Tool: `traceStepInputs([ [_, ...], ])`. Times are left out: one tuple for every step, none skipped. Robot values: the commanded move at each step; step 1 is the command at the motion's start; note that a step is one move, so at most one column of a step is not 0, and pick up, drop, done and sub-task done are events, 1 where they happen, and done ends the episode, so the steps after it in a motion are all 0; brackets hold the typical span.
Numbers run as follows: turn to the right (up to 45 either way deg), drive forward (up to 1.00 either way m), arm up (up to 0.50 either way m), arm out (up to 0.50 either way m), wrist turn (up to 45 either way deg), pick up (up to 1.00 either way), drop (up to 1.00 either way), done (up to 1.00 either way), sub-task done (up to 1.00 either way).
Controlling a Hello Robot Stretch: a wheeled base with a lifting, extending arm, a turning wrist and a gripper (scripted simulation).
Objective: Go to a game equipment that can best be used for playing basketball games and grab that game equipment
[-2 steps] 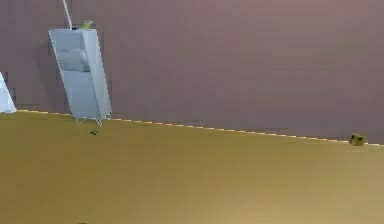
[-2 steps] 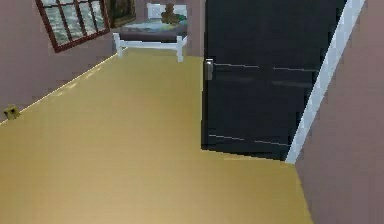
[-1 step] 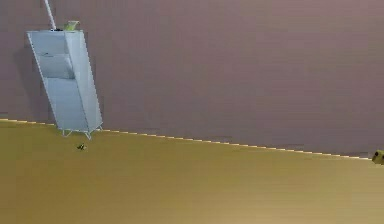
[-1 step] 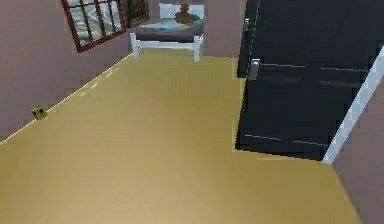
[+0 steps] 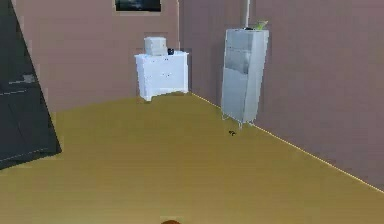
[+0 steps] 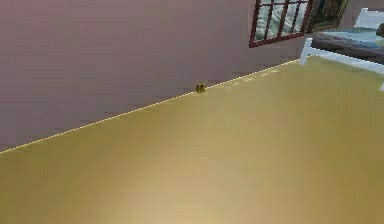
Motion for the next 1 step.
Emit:
traceStepInputs([
  [-45.0, 0.00, 0.00, 0.00, 0.0, 0.00, 0.00, 0.00, 0.00],
])
